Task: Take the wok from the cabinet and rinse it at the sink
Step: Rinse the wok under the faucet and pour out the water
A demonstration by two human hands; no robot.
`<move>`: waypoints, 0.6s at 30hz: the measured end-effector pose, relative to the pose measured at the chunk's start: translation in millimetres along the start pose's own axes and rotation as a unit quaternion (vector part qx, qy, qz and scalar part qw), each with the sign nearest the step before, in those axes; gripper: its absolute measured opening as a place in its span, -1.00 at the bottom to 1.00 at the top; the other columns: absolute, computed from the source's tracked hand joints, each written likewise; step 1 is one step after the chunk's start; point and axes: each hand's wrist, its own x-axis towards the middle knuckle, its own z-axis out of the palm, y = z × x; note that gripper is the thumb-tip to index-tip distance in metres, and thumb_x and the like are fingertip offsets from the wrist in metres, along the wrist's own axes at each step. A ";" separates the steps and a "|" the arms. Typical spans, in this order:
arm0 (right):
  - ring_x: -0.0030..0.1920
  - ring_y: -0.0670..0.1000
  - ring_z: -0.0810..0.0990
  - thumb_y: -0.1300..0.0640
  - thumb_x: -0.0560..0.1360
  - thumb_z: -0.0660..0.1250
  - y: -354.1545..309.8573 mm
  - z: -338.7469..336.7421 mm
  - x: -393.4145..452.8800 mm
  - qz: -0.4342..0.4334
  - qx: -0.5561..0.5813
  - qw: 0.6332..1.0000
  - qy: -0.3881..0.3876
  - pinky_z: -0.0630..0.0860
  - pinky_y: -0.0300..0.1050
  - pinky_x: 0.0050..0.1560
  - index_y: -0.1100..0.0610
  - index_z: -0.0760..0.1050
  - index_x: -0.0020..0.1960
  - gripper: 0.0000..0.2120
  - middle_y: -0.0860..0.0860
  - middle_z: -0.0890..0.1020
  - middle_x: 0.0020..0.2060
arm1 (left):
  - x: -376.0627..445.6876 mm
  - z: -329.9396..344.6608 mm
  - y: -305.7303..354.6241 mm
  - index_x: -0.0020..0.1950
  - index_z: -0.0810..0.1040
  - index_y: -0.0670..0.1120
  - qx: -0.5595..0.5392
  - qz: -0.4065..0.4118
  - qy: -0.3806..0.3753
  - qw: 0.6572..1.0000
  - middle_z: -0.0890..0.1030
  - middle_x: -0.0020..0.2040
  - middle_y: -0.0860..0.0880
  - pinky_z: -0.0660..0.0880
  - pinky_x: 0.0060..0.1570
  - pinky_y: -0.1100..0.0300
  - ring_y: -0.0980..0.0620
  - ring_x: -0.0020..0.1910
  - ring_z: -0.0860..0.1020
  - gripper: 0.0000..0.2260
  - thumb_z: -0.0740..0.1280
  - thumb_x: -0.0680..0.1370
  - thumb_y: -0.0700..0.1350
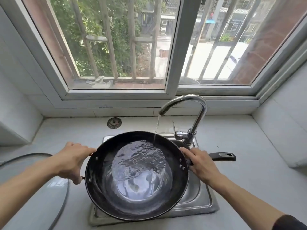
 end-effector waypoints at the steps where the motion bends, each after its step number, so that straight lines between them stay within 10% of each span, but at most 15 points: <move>1: -0.22 0.04 0.45 0.21 0.20 0.54 2.4 -3.6 -1.7 -0.003 -0.009 1.000 0.003 0.37 -0.11 -0.26 -0.04 0.41 0.32 -0.27 -0.04 0.47 -0.21 | 1.5 1.5 1.8 0.45 0.23 0.25 -0.009 0.006 -0.002 1.000 0.51 0.20 0.20 0.27 0.22 0.14 0.12 0.18 0.41 -0.11 0.37 0.11 0.21; 18: -0.27 0.10 0.51 0.29 0.15 0.53 19.6 -34.5 -15.3 -0.023 -0.085 0.996 0.029 0.39 -0.05 -0.32 0.00 0.52 0.09 -0.45 0.01 0.52 -0.26 | 27.5 26.0 17.1 0.45 0.28 0.24 -0.086 0.081 -0.030 0.993 0.52 0.16 0.25 0.26 0.23 0.15 0.12 0.16 0.37 -0.16 0.40 0.15 0.15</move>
